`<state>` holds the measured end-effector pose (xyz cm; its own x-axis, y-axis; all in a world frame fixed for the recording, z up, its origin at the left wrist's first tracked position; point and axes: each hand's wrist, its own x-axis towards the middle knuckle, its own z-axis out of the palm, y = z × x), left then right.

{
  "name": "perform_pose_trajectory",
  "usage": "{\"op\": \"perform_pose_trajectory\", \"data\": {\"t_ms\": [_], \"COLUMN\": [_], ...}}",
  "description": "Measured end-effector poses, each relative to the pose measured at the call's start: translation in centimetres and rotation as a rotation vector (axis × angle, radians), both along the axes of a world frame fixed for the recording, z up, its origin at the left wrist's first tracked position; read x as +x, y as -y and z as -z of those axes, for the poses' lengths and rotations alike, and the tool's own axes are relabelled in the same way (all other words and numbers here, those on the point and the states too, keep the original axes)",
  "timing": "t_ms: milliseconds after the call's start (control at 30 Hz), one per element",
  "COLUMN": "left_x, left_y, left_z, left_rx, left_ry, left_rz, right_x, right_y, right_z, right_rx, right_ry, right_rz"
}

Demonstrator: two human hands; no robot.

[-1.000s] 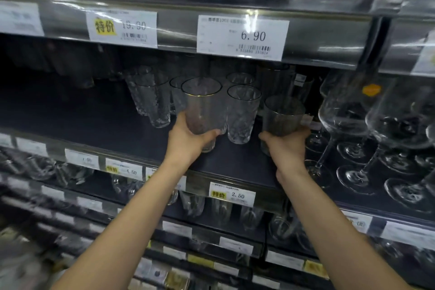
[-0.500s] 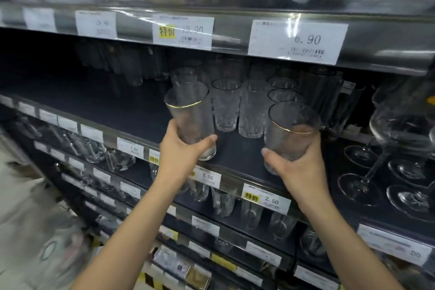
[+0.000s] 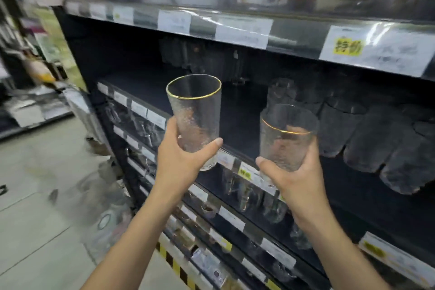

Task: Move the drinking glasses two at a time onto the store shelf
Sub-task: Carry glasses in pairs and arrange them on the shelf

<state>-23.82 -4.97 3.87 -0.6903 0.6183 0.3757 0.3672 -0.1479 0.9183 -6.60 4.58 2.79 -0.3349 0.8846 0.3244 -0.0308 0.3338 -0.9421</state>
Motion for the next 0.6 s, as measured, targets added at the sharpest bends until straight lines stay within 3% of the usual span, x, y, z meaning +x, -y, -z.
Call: {"op": "perform_pose_trajectory", "data": {"t_ms": [600], "left_x": [-27.0], "left_y": [3.0], "left_z": [1.7], "left_rx": [-0.089], "left_ry": [0.007], "left_rz": [0.08], "right_x": [-27.0], "right_y": [2.3], "right_z": [1.1], "right_rx": [-0.083], "right_ry": [0.04], "right_rz": [0.071]}}
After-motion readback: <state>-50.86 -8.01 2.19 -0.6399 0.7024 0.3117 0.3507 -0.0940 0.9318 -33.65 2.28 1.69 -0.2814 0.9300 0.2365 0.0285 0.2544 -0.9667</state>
